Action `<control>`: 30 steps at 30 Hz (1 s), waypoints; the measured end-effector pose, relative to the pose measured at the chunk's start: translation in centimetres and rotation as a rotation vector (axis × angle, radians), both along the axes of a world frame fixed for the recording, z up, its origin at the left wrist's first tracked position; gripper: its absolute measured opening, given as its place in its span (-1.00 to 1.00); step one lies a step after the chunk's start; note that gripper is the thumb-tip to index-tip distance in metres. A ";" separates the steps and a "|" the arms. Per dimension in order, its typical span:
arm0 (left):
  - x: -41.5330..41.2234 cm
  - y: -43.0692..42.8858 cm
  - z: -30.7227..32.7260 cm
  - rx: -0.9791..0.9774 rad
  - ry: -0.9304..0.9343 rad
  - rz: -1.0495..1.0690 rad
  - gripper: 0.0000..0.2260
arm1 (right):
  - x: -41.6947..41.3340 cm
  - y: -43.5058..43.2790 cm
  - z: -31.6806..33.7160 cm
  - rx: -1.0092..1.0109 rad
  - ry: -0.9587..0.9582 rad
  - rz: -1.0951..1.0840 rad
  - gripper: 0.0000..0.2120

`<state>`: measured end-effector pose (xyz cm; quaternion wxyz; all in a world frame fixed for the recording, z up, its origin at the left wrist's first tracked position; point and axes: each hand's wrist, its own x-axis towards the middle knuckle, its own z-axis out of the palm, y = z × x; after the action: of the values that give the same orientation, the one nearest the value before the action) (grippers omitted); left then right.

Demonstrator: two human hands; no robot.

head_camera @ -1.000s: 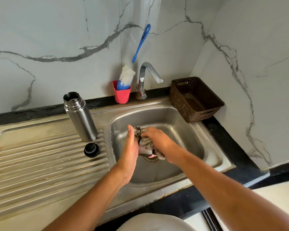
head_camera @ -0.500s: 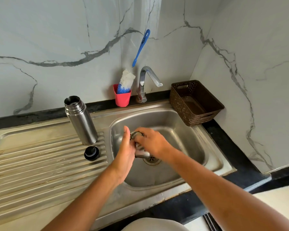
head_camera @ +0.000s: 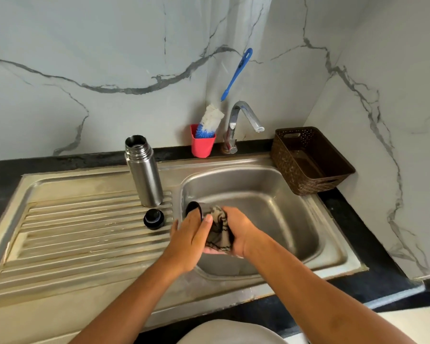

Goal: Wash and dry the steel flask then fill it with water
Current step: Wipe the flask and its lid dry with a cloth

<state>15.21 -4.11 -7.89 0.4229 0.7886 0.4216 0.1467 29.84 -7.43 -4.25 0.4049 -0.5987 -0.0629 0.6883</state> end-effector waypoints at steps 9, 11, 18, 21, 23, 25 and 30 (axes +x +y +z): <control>-6.6 -1.2 -1.2 0.476 0.472 0.085 -0.84 | 1.4 -0.6 -0.1 0.036 0.018 -0.139 -0.60; -7.2 -1.4 -1.1 0.500 0.564 0.081 -0.89 | 1.0 -0.6 -0.4 0.031 0.022 -0.132 -0.62; -7.5 -2.0 -0.4 0.531 0.727 0.076 -0.86 | 0.0 -1.2 -0.8 0.064 0.082 -0.126 -0.57; -7.3 -2.3 -0.1 0.536 0.699 0.096 -0.83 | 0.3 -1.3 -0.7 0.079 0.082 -0.127 -0.55; -7.3 -2.5 0.2 0.581 0.641 0.142 -0.82 | 0.8 -1.4 -0.5 0.095 0.102 -0.153 -0.52; -6.9 -2.5 0.8 0.650 0.542 0.191 -0.81 | 1.6 -1.5 -0.2 0.121 0.131 -0.163 -0.47; -2.7 -1.5 4.4 0.464 0.069 0.277 -0.67 | 4.4 -2.5 2.2 0.266 0.120 -0.135 -0.49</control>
<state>12.47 -5.62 -3.54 0.1923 0.8036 0.4948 0.2691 34.25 -9.89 -2.09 0.5291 -0.5002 -0.0889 0.6797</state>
